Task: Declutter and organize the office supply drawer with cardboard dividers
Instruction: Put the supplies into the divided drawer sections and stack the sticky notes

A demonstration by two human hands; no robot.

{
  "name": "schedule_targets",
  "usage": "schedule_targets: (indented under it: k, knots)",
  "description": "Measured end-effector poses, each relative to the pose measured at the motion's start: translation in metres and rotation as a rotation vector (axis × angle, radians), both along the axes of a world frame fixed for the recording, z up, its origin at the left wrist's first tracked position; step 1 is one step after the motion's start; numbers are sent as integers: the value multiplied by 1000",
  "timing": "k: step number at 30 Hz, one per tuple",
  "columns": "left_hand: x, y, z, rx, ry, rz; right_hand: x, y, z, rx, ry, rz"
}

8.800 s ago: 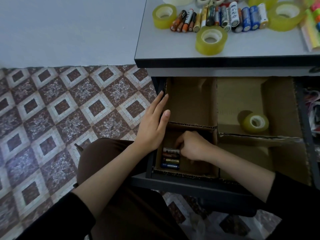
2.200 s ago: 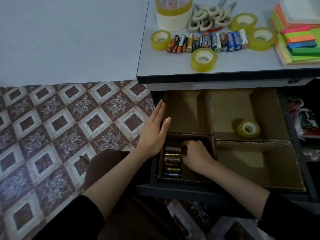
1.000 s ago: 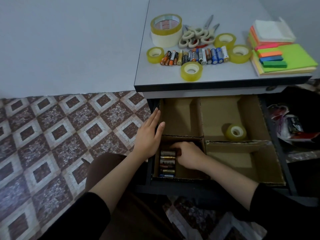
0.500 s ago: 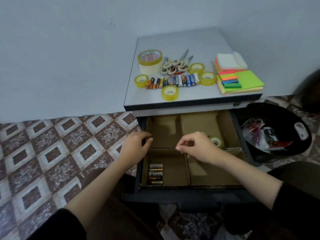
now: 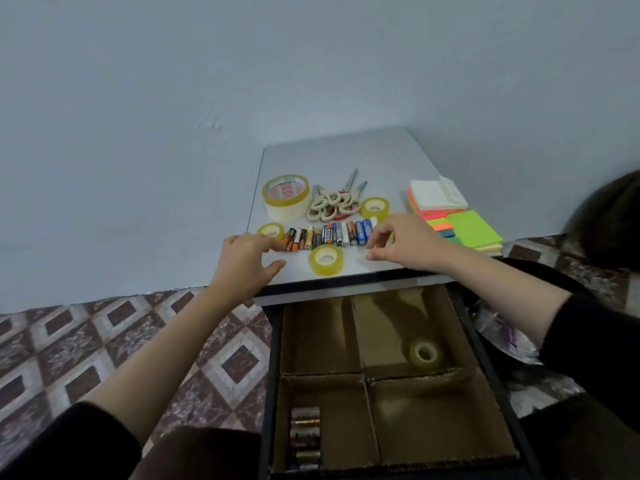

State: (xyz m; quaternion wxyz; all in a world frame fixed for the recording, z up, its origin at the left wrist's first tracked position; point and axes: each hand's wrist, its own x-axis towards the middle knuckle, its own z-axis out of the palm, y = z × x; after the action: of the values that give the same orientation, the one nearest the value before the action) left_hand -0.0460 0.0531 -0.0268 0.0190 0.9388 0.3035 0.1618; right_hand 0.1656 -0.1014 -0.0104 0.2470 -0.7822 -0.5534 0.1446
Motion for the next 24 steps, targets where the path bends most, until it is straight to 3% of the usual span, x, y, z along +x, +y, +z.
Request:
schedule_targets:
  k: [9, 16, 24]
  knots:
    - [44, 44, 6, -31, 352, -126, 16, 59, 17, -146, -136, 93]
    - [51, 50, 6, 10, 330, -212, 24, 82, 0, -284, -235, 133]
    - [47, 54, 2, -45, 201, -233, 25, 88, -7, -251, -283, 104]
